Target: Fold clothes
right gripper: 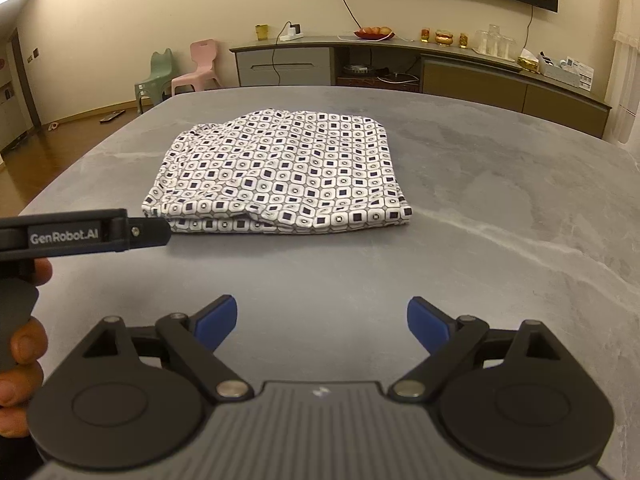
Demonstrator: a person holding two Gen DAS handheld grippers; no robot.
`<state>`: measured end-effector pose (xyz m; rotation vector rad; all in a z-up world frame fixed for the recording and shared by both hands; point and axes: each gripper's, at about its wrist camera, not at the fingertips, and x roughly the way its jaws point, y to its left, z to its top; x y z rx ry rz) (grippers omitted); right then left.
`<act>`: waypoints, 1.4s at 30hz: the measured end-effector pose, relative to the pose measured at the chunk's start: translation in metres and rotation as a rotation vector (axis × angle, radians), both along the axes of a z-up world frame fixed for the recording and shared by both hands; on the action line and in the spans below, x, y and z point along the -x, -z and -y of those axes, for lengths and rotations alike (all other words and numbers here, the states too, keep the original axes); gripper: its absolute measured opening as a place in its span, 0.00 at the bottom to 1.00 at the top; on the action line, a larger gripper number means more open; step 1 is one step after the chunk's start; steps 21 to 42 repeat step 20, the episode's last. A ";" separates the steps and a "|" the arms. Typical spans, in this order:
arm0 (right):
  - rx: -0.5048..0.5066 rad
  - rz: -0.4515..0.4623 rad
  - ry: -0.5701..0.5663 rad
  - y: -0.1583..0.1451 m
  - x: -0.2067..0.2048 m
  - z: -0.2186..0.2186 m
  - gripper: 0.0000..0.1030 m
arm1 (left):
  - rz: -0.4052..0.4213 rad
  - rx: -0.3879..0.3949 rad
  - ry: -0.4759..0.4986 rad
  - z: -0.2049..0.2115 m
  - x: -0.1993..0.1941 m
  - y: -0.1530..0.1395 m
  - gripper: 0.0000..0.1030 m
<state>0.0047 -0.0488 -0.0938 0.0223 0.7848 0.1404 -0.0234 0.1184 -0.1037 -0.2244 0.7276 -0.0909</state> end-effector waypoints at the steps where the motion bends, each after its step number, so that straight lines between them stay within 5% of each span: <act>1: 0.002 -0.001 0.000 0.001 0.000 0.000 0.92 | 0.005 -0.002 0.002 0.001 0.001 0.000 0.87; 42: 0.012 0.004 0.004 0.002 -0.001 -0.002 0.92 | -0.012 -0.039 0.040 0.012 0.001 0.004 0.87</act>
